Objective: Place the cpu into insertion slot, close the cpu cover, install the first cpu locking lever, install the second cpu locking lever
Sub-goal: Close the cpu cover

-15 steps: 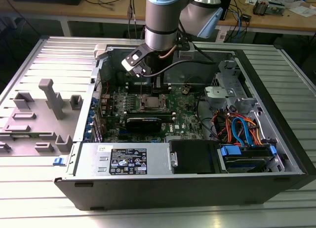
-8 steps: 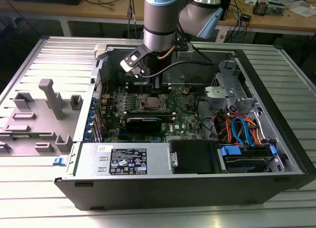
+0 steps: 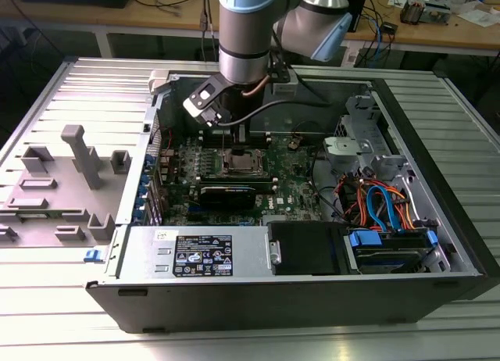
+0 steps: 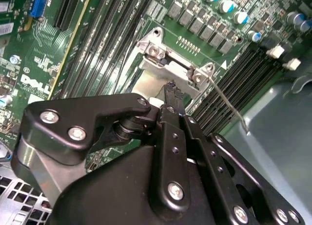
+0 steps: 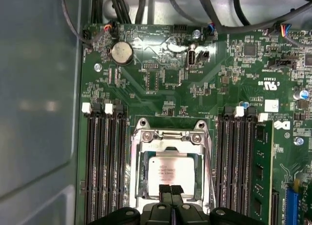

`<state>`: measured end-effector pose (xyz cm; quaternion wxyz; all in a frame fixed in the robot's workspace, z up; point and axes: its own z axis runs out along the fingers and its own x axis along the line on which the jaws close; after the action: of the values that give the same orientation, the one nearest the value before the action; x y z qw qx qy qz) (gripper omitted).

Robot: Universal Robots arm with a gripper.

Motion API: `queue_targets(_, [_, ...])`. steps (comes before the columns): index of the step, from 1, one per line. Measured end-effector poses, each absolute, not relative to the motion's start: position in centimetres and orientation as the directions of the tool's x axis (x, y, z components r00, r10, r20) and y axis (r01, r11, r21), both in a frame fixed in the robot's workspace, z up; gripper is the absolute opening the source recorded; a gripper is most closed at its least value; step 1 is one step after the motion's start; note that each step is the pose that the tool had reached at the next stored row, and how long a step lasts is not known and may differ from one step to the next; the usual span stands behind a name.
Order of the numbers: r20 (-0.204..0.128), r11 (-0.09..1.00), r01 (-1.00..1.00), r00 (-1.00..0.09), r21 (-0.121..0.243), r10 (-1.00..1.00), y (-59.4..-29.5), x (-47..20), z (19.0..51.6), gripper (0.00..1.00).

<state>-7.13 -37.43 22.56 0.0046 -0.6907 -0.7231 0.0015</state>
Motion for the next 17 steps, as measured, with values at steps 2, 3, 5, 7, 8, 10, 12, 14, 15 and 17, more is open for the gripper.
queue_targets(2, [0.005,0.049,0.999,-0.049,-0.009,0.999,-37.4,-7.3,22.4,0.11])
queue_targets(3, [0.005,0.051,0.999,-0.051,-0.009,0.999,-37.4,-7.4,22.2,0.11])
queue_targets(5, [0.005,0.052,0.999,-0.052,-0.009,0.999,-37.4,-7.6,22.0,0.11])
queue_targets(7, [0.005,0.052,0.999,-0.052,-0.009,0.999,-37.4,-7.6,21.9,0.11])
queue_targets(8, [0.005,0.052,0.999,-0.052,-0.009,0.999,-37.4,-7.7,21.8,0.11])
queue_targets(10, [0.005,0.052,0.999,-0.052,-0.009,0.999,-37.4,-7.7,21.5,0.11])
queue_targets(12, [0.005,0.052,0.999,-0.052,-0.010,0.999,-37.4,-7.8,21.2,0.11])
queue_targets(14, [0.005,0.052,0.999,-0.052,-0.009,0.999,-37.4,-7.9,21.1,0.11])
queue_targets(15, [0.005,0.052,0.999,-0.052,-0.010,0.999,-37.4,-8.0,21.0,0.11])
queue_targets(17, [0.005,0.052,0.999,-0.052,-0.010,0.999,-37.4,-8.0,20.8,0.11])
